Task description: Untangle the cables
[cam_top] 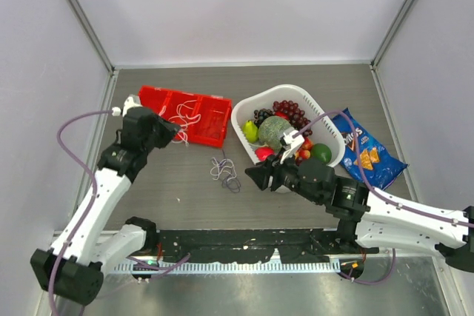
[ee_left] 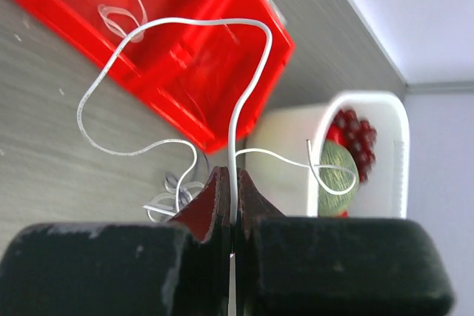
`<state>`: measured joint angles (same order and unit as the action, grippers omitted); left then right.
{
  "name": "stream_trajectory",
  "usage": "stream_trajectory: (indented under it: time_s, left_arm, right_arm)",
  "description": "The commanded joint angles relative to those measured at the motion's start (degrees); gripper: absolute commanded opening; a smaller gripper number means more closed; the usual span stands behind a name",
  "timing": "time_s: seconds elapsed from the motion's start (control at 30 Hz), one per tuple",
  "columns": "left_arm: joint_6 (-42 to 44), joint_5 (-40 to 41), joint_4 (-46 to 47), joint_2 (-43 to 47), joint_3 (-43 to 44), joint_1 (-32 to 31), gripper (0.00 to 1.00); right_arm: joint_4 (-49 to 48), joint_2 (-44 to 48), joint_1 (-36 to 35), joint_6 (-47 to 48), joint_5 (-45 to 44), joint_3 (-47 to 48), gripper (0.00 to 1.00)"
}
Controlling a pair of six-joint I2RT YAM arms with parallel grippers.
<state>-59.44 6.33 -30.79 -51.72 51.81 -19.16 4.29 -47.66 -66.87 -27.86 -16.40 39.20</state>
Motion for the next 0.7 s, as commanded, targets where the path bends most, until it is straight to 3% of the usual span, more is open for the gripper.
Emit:
stream_trajectory:
  time_s: [0.0,0.2,0.3,0.67]
  left_arm:
    - [6.5,0.4,7.9,-7.8,3.2,5.8,0.0]
    - [-2.1,-3.6,25.8,-23.4,4.8,11.9,0.0]
    - [-7.4,-12.1,33.6,-33.1,7.2,15.4,0.0]
    - [-11.0,-10.1,22.3,-53.0,17.2,17.6,0.0]
  right_arm:
    - [3.7,3.9,0.1,0.1,-3.3,-0.1,0.49]
    - [5.4,6.5,0.2,-1.3,-3.3,-1.2,0.49]
    - [6.8,7.4,0.1,-1.5,-3.3,-1.2,0.48]
    - [7.7,9.5,0.1,-1.8,-5.5,-2.6,0.48]
